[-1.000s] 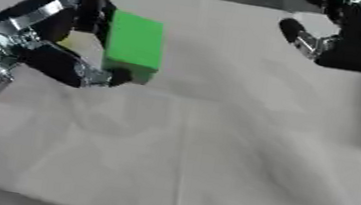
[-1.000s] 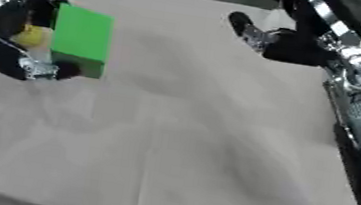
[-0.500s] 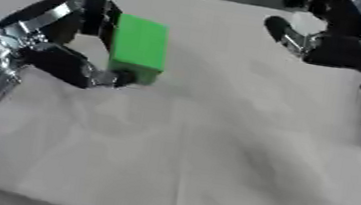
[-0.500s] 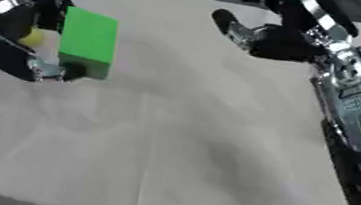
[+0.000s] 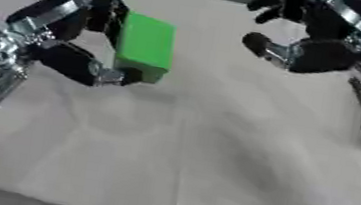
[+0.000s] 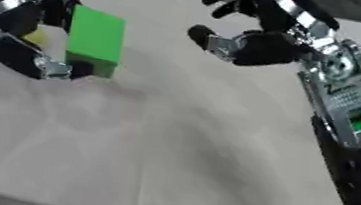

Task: Pick up the objects with one hand, pass them to the other hand, and then place them into the box on the other side of the table.

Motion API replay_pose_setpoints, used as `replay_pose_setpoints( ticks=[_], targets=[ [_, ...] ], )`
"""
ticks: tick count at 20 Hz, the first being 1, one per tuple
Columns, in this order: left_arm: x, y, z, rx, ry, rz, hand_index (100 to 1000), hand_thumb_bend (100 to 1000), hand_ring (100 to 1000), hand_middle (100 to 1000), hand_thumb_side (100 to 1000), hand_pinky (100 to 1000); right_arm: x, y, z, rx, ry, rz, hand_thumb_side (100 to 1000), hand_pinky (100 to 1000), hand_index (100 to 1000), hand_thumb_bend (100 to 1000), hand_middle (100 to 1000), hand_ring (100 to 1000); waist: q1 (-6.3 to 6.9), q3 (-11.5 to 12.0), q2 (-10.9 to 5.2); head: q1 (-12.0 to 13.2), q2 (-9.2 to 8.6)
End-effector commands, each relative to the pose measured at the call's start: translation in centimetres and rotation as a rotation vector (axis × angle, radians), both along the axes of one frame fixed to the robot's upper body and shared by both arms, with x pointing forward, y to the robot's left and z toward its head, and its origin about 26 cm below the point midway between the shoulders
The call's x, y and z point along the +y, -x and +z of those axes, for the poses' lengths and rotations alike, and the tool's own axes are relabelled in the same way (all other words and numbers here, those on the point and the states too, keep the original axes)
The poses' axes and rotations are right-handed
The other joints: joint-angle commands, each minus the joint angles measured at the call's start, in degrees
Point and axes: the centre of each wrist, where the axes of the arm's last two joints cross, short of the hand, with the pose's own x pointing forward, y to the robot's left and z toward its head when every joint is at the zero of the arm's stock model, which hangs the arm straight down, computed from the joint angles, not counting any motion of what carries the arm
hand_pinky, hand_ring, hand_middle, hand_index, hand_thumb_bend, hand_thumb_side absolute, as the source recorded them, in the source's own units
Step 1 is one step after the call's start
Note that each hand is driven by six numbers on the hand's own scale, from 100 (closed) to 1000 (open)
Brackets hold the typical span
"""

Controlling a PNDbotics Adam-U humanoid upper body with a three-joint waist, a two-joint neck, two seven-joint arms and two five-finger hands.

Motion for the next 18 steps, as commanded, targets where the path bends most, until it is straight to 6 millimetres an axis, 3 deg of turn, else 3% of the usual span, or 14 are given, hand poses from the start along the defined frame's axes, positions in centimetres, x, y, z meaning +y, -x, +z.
replay_pose_setpoints(
  ticks=[1, 9, 18],
  targets=[
    [-0.3, 0.1, 1.1, -0.037, -0.018, -0.011, 578, 100, 486, 416, 100, 563, 0.5, 0.0, 0.8, -0.038, 0.054, 0.014, 198, 773, 895, 452, 904, 804, -0.49, 0.0, -2.46, 0.0, 0.03],
    [-1.0, -0.1, 1.3, -0.032, -0.02, -0.011, 577, 100, 485, 414, 100, 560, 1.7, 0.0, 0.6, -0.049, 0.065, 0.068, 100, 788, 886, 482, 890, 813, -0.56, 0.0, -2.48, 0.2, 0.3],
    [-1.4, -0.5, 1.0, 0.008, 0.037, 0.012, 575, 100, 482, 410, 100, 557, 2.7, -0.1, -0.2, -0.003, 0.059, 0.082, 100, 784, 871, 474, 868, 792, -0.53, -0.1, -2.38, 0.1, 0.39]
  ],
)
